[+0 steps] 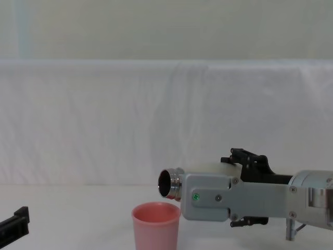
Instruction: Grasp the thermos with one hand and pour water into the cup lid.
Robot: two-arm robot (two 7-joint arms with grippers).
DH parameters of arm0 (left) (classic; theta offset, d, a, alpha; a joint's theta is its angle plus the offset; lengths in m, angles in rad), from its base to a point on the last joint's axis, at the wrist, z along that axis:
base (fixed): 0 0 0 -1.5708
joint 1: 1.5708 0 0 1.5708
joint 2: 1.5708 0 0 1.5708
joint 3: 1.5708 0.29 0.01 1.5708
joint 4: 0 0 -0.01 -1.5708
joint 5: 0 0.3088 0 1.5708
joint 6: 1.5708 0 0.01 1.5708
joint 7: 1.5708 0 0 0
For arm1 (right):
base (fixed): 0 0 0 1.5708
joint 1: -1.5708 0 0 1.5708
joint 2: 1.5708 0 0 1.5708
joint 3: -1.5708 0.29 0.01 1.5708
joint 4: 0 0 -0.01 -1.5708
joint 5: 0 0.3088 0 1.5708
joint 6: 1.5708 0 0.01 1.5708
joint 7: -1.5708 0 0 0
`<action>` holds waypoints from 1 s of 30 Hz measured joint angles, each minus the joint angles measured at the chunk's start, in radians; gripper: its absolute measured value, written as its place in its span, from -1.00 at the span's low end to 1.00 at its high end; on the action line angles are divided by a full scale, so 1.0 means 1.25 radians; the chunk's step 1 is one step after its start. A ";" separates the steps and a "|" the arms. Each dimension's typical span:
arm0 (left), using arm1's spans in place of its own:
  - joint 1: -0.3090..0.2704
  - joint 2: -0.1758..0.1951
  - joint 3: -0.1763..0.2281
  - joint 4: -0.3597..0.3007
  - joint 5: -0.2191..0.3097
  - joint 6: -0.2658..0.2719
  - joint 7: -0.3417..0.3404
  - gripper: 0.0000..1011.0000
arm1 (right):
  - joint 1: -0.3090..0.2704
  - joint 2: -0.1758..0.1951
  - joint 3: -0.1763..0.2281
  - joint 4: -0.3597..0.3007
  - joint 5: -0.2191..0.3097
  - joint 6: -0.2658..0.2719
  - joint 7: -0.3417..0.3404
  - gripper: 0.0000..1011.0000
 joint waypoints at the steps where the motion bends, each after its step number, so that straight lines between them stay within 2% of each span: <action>1: 0.000 0.000 0.000 0.000 0.000 0.000 0.000 0.98 | 0.001 0.001 -0.002 0.000 -0.003 0.001 0.000 0.88; 13: 0.000 0.000 0.000 0.000 0.000 0.000 0.000 0.98 | 0.008 0.005 -0.009 0.004 -0.026 0.008 0.001 0.88; 30: 0.000 0.000 0.000 0.000 0.000 0.000 0.000 0.98 | 0.019 0.007 -0.013 0.004 -0.036 0.008 0.008 0.88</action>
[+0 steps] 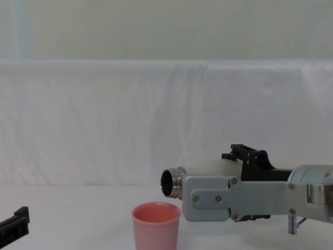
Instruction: Grasp the thermos with one hand and pour water into the cup lid.
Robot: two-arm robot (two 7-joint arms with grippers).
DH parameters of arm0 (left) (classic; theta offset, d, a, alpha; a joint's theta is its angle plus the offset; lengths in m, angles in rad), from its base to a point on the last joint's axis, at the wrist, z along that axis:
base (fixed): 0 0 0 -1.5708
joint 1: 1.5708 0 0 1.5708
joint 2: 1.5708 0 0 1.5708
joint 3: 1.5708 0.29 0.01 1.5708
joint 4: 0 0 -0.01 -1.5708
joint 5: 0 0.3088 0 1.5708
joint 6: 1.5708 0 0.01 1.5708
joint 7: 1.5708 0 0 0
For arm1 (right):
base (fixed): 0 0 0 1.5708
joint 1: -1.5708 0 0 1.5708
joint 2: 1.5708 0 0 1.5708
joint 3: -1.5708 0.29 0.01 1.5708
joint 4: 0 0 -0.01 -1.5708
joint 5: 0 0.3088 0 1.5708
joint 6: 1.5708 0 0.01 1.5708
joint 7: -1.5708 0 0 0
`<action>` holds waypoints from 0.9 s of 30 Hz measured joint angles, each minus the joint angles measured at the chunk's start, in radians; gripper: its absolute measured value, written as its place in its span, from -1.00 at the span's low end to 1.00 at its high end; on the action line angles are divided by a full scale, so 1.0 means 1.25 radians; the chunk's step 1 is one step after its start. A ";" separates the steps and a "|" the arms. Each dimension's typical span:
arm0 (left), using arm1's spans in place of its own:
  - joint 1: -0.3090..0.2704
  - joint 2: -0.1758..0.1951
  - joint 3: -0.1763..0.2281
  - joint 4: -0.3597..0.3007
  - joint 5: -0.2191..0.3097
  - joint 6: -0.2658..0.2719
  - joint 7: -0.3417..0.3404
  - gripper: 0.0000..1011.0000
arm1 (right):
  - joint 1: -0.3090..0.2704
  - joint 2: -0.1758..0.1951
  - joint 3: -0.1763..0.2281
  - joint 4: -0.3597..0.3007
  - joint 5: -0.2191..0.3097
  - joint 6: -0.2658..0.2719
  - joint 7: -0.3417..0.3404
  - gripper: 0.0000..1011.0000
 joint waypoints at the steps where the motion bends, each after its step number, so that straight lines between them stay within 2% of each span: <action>1: 0.000 0.000 0.000 0.000 0.000 0.000 0.000 0.98 | 0.000 0.000 0.000 0.000 -0.001 0.000 0.000 0.88; 27: 0.000 0.000 0.000 0.000 0.000 0.000 0.000 0.98 | 0.016 0.007 -0.013 0.003 -0.021 0.001 0.013 0.88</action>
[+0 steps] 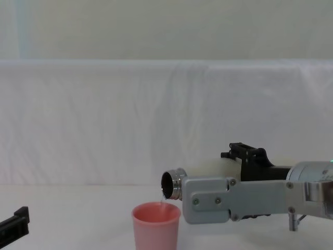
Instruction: Grasp the thermos with one hand and pour water into the cup lid.
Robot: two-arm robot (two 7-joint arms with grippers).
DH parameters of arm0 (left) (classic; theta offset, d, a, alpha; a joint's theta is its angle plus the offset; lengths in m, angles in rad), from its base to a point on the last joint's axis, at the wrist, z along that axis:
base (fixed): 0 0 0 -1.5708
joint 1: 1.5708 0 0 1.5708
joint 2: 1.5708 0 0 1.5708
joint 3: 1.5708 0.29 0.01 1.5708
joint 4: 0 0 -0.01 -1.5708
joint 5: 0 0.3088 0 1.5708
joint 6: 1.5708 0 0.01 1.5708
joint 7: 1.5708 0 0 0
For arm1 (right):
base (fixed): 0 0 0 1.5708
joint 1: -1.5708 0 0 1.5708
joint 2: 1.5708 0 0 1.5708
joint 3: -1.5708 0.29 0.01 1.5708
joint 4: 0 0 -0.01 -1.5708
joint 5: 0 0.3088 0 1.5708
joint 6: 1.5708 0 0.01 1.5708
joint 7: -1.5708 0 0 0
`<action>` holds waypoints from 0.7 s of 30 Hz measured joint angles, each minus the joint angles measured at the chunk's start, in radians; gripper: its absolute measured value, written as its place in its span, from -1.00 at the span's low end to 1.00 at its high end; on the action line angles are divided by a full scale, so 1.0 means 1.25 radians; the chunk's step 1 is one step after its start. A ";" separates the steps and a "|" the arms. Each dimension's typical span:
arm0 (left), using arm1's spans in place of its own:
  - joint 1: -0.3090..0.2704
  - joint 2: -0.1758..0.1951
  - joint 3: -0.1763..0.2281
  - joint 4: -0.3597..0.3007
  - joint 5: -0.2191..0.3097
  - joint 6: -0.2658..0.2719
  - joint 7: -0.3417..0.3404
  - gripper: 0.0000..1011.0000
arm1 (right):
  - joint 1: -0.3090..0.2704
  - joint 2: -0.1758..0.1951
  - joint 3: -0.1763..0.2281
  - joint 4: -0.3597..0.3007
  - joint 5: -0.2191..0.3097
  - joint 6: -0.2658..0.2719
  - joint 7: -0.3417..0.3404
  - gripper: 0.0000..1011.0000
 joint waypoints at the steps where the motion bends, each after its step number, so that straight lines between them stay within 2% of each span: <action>1: 0.000 0.000 0.000 0.000 0.000 0.000 0.000 0.98 | 0.001 0.000 -0.001 0.001 -0.001 0.000 0.000 0.88; 21: 0.000 0.000 0.000 0.000 0.000 0.000 0.000 0.98 | 0.008 -0.007 -0.006 0.005 -0.004 0.003 0.004 0.88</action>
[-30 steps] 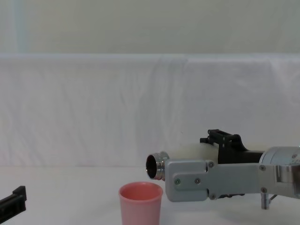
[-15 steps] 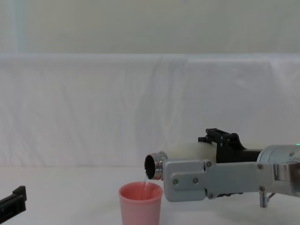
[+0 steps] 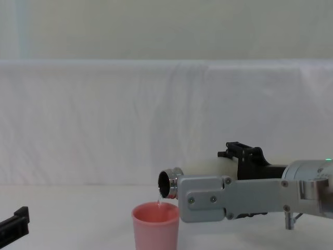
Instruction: Grasp the thermos with one hand and pour water into the cup lid.
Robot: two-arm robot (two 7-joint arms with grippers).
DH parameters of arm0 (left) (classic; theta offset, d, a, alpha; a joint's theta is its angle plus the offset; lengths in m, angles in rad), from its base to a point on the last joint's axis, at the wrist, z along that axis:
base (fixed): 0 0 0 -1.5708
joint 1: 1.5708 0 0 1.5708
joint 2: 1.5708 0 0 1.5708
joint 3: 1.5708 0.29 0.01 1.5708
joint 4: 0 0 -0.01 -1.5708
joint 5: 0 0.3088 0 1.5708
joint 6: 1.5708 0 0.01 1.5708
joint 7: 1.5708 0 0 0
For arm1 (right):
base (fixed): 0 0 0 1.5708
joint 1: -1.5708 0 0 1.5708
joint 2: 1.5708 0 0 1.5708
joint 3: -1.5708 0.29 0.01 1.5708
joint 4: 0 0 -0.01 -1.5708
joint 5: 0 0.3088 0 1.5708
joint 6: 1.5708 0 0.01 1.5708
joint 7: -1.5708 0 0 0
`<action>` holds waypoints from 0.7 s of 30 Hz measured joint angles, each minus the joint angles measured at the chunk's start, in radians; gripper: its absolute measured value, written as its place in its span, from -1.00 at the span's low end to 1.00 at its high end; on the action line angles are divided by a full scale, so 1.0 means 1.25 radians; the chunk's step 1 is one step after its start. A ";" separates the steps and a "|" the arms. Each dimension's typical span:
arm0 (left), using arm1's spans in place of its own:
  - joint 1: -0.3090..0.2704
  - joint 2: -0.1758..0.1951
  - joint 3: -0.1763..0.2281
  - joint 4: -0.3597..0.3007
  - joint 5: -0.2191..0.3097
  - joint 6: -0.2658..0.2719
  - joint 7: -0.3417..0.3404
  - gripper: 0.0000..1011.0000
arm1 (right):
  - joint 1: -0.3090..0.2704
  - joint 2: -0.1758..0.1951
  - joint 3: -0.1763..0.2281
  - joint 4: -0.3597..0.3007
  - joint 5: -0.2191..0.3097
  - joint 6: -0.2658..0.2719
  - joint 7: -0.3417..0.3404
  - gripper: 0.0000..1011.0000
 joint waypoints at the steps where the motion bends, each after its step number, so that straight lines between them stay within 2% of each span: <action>1: 0.000 0.000 0.000 0.000 0.000 0.000 0.000 0.98 | 0.000 0.000 0.000 0.000 0.000 0.000 0.000 0.88; 21: 0.000 0.000 0.000 0.000 0.000 0.000 0.000 0.98 | -0.001 0.000 -0.001 -0.003 0.001 0.004 0.004 0.88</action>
